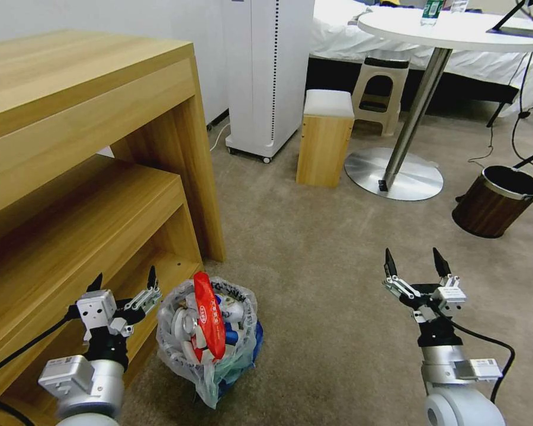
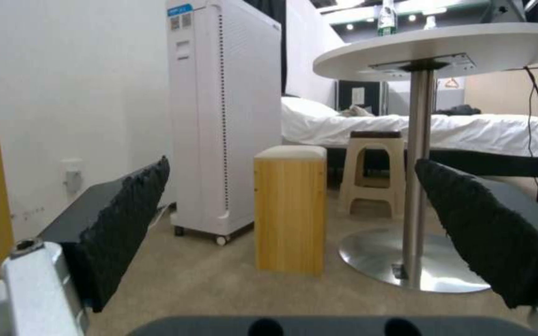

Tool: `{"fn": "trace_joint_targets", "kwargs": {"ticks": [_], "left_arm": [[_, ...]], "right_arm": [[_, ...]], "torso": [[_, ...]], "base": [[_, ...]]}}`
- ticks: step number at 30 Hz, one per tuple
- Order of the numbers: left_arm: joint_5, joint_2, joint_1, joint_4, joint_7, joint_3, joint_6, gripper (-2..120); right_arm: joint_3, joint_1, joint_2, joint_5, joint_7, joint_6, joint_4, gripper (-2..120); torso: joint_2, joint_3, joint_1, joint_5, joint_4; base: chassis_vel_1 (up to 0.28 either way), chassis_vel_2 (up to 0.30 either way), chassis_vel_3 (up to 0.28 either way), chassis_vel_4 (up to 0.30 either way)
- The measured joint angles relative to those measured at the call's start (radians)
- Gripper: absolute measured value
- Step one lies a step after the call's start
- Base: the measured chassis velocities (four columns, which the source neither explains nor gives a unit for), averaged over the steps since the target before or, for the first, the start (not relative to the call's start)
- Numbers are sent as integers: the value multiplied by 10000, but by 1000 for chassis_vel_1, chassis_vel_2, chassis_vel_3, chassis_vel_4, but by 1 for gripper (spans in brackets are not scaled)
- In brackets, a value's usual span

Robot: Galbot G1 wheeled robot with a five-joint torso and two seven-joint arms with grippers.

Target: Pick up the trash bin and place the garbage on the floor into it.

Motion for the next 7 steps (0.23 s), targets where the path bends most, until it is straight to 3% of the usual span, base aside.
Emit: {"fn": "trace_joint_targets", "kwargs": {"ticks": [7], "left_arm": [[7, -5, 5, -6, 6, 6, 0, 100]], "right_arm": [[6, -3, -2, 0, -9, -6, 9, 100]], "torso": [[0, 0, 0, 0, 0]], "base": [[0, 0, 0, 0]]}}
